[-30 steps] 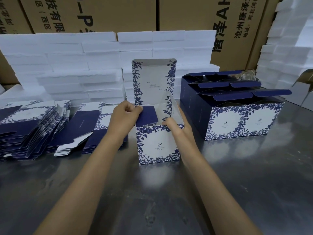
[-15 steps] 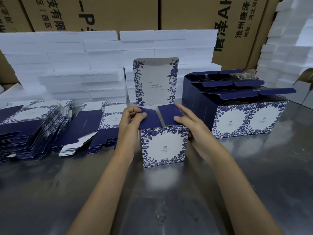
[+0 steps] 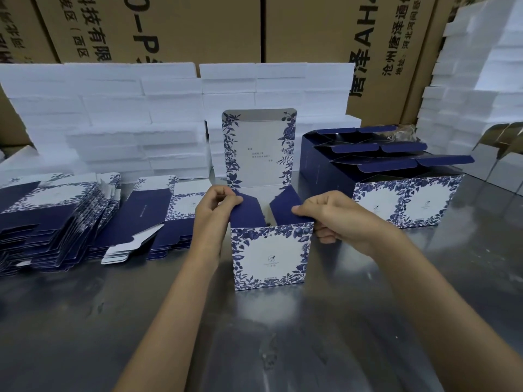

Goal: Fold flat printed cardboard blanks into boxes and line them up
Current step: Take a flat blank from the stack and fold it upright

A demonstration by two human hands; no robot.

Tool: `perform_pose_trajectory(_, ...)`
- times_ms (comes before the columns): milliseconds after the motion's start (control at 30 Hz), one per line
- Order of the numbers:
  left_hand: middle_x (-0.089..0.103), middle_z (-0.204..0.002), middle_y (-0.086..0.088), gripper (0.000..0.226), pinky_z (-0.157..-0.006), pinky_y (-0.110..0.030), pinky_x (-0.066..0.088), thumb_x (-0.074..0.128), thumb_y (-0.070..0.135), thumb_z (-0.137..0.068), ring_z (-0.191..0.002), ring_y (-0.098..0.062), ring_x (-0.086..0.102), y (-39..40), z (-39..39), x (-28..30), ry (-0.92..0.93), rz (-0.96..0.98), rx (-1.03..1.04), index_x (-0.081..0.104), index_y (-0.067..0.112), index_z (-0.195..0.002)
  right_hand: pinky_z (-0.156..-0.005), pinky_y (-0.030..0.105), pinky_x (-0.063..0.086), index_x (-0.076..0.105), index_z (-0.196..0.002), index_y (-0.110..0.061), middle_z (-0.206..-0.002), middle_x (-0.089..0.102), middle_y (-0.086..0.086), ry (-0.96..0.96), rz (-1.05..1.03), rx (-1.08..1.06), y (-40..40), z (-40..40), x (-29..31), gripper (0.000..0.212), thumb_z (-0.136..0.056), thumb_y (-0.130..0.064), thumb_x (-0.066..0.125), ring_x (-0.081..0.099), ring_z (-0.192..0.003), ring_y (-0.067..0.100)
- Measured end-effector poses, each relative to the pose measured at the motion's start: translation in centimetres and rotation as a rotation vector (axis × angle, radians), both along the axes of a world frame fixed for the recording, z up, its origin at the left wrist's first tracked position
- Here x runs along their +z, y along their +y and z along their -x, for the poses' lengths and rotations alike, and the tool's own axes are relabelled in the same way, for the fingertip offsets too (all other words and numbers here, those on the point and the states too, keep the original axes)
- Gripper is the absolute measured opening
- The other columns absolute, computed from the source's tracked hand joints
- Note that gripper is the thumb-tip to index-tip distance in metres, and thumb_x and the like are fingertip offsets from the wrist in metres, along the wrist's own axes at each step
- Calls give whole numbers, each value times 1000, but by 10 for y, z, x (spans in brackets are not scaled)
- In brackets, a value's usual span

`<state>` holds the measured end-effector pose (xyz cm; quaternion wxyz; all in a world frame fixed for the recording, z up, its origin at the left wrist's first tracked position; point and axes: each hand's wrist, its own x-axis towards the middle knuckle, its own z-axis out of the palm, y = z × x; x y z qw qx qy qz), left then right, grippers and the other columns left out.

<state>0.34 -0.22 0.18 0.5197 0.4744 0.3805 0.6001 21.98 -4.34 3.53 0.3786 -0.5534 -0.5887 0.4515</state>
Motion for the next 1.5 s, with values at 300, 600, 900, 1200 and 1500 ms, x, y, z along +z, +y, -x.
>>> perform_pose_trajectory(300, 61, -74, 8, 25, -60, -28, 46, 66, 10, -86, -64, -11, 58, 0, 10, 0, 15, 7, -4, 59, 28, -70, -43, 21, 23, 33, -43, -25, -49, 23, -6, -118, 7, 29, 1, 7, 10, 66, -103, -34, 59, 20, -43, 13)
perform_pose_trajectory(600, 70, -90, 3, 22, -63, -27, 52, 66, 5, -86, -76, -17, 65, 0, 11, 2, -17, 12, -46, 64, 27, -81, -41, 19, 27, 37, -68, -23, -59, 31, 0, -141, -56, -64, 12, 12, -2, 41, -103, -32, 56, 28, -43, 11)
perform_pose_trajectory(900, 69, -123, 1, 41, -88, -33, 57, 69, 4, -85, -104, -17, 70, 1, 12, 0, -81, 33, -23, 70, 35, -110, -70, 25, 51, 69, -99, -42, -95, 70, -8, 54, -216, -198, 28, 13, 3, 27, -96, -16, 62, 67, -85, 10)
perform_pose_trajectory(1200, 74, -96, 1, 18, -74, -32, 55, 60, 22, -82, -84, -21, 68, -1, 11, 5, -25, 51, 48, 78, 26, -84, -66, 18, 49, 84, -81, -28, -90, 78, -10, 107, -214, -264, 28, 13, -4, 38, -93, -9, 53, 65, -71, -3)
perform_pose_trajectory(1500, 69, -87, 6, 21, -62, -21, 48, 61, 12, -89, -76, -9, 61, -5, 13, 6, 105, -7, 41, 74, 27, -85, -70, 18, 45, 71, -93, -28, -101, 69, -11, -158, -226, -173, 40, 42, 15, 25, -98, -14, 51, 60, -87, 1)
